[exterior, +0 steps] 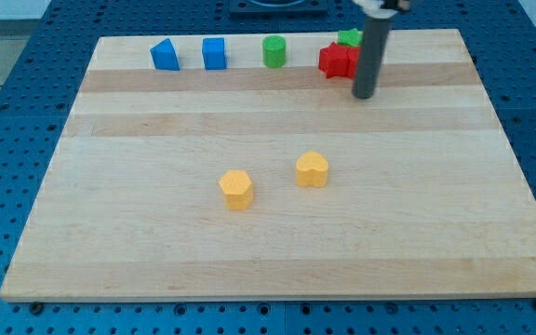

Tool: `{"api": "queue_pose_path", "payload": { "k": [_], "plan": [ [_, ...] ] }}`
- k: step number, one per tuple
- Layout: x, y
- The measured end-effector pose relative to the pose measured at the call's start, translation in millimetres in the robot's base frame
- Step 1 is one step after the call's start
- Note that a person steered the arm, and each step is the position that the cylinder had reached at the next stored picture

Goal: Move the green circle into the red star

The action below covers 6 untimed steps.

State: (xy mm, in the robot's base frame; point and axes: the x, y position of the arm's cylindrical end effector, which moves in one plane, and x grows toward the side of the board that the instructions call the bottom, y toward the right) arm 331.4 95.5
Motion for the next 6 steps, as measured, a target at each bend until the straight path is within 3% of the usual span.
{"api": "queue_pose_path", "payload": {
  "k": [2,4,5,6],
  "plan": [
    [-67,-141],
    [-90,-126],
    [-109,-147],
    [-119,-119]
  ]
}}
